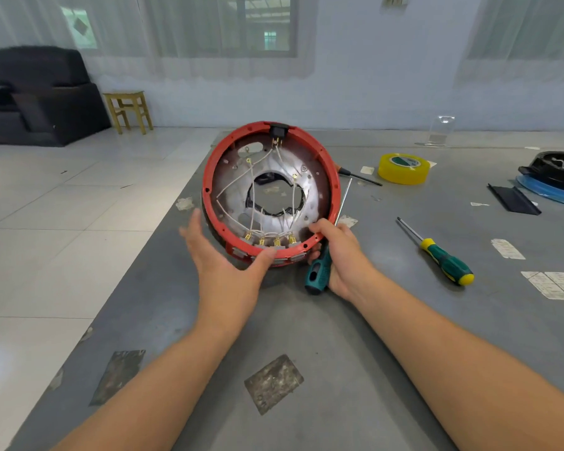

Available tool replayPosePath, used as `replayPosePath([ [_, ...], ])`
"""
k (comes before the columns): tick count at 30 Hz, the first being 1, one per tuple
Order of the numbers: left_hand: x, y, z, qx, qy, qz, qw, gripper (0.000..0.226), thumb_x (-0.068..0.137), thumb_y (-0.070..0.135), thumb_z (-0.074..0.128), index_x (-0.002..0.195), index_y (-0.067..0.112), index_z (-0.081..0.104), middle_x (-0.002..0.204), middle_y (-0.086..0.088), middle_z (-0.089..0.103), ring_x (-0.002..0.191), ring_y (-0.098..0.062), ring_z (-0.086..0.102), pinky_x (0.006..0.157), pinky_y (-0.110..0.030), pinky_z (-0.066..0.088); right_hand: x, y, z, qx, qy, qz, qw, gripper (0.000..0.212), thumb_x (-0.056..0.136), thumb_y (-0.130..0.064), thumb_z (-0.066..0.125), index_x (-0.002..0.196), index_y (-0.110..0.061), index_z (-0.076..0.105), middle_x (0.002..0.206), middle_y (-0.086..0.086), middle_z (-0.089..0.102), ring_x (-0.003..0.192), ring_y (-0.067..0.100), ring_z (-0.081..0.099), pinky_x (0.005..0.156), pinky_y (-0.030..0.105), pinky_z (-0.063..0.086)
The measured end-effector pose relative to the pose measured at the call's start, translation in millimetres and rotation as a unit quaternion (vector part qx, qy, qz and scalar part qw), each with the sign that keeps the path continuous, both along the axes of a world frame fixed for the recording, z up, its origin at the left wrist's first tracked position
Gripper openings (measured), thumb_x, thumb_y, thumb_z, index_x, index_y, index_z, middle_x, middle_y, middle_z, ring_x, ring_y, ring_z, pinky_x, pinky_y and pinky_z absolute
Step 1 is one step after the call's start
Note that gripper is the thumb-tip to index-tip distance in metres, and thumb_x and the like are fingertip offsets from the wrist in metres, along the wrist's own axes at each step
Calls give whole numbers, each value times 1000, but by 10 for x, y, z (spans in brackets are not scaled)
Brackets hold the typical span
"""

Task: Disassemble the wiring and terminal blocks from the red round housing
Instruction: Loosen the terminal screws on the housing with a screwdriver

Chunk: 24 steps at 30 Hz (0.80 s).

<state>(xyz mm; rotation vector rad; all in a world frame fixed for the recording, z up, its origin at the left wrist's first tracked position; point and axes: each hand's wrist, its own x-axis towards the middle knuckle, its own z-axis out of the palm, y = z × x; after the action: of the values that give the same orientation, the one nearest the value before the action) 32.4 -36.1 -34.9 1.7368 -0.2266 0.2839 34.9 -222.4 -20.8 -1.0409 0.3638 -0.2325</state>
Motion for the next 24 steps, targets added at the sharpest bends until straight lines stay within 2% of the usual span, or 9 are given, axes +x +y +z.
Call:
replayPosePath([
  [2, 8, -65, 87, -173, 154, -45, 972, 138, 63, 46, 97, 157, 57, -4, 171, -3, 23, 153, -17, 35, 127, -48, 27, -10, -24, -34, 6, -8, -11, 1000, 39, 68, -19, 74, 98, -17, 49, 62, 1, 62, 49, 13, 55, 43, 26, 43],
  [4, 43, -163, 101, -278, 220, -95, 930, 136, 71, 32, 97, 159, 54, -5, 167, -6, 34, 140, -16, 54, 118, -46, 40, -5, -34, -90, 29, -25, -25, 999, 34, 76, -17, 72, 100, -15, 48, 63, 1, 62, 49, 13, 54, 43, 26, 43],
  [7, 93, -355, 83, -322, 253, -189, 893, 96, 82, 16, 85, 158, 29, 26, 132, -11, 72, 114, -28, 74, 103, -44, 55, 11, -39, -122, 58, -42, -41, 997, 29, 81, -13, 69, 100, -15, 47, 66, 3, 59, 48, 12, 49, 42, 25, 42],
  [9, 105, -449, 59, -327, 274, -209, 880, 74, 88, 9, 80, 148, 15, 37, 125, -18, 74, 110, -33, 75, 98, -45, 60, 25, -42, -126, 65, -44, -40, 996, 30, 80, -12, 71, 98, -15, 47, 69, 4, 58, 48, 11, 47, 42, 24, 41],
  [12, 161, -469, 17, -385, 284, -195, 856, 64, 89, 0, 76, 143, 7, 42, 129, -30, 68, 110, -37, 75, 84, -42, 65, 36, -29, -127, 62, -41, -33, 997, 32, 84, -11, 76, 97, -14, 47, 69, 4, 58, 49, 10, 47, 41, 23, 41],
  [15, 226, -421, 8, -415, 268, -181, 850, 76, 81, -1, 80, 146, 7, 41, 129, -31, 67, 109, -38, 75, 82, -42, 65, 33, -29, -94, 56, -52, 5, 997, 41, 84, -23, 82, 105, -13, 48, 73, 5, 64, 53, 12, 51, 44, 23, 44],
  [17, 292, -362, -1, -431, 253, -160, 851, 84, 76, 0, 83, 147, 11, 40, 130, -30, 68, 109, -38, 75, 84, -46, 65, 22, -31, -81, 72, -49, 47, 995, 41, 88, -28, 77, 114, -13, 48, 79, 6, 63, 56, 14, 52, 47, 25, 45],
  [21, 441, -267, -47, -437, 224, -132, 861, 85, 79, -4, 82, 145, 17, 34, 130, -28, 68, 108, -39, 75, 84, -49, 64, 17, -50, -116, 75, -31, 35, 996, 10, 98, -5, 50, 107, -8, 53, 94, 13, 61, 60, 18, 53, 52, 28, 45],
  [24, 568, -159, -65, -439, 205, -108, 868, 81, 84, -7, 78, 147, 16, 33, 130, -27, 69, 106, -38, 76, 81, -47, 65, -27, -41, -138, 51, -49, 34, 997, 10, 104, -5, 48, 107, -9, 57, 109, 19, 70, 63, 21, 60, 60, 31, 54],
])
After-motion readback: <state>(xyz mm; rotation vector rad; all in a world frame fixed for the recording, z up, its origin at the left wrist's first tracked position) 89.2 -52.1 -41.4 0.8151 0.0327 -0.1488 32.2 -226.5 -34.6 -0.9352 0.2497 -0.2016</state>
